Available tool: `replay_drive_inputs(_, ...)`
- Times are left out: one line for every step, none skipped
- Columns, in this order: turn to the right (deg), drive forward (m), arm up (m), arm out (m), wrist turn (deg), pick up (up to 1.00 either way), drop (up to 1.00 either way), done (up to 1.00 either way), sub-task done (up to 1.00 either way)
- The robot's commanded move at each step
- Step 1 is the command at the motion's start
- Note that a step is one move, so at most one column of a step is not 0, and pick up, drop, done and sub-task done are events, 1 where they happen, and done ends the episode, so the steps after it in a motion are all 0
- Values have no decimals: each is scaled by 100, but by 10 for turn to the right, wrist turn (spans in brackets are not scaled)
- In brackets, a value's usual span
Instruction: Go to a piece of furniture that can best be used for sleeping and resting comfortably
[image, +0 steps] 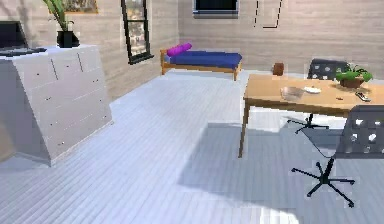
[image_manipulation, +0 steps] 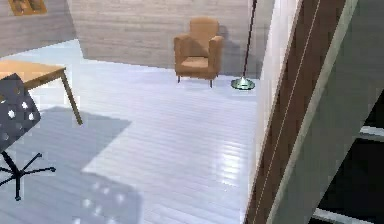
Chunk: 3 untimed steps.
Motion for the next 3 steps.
replay_drive_inputs(0, 100, 0, 0, 0, 0, 0, 0, 0)
replay_drive_inputs(-30, 0, 0, 0, 0, 0, 0, 0, 0)
replay_drive_inputs(0, 85, 0, 0, 0, 0, 0, 0, 0)
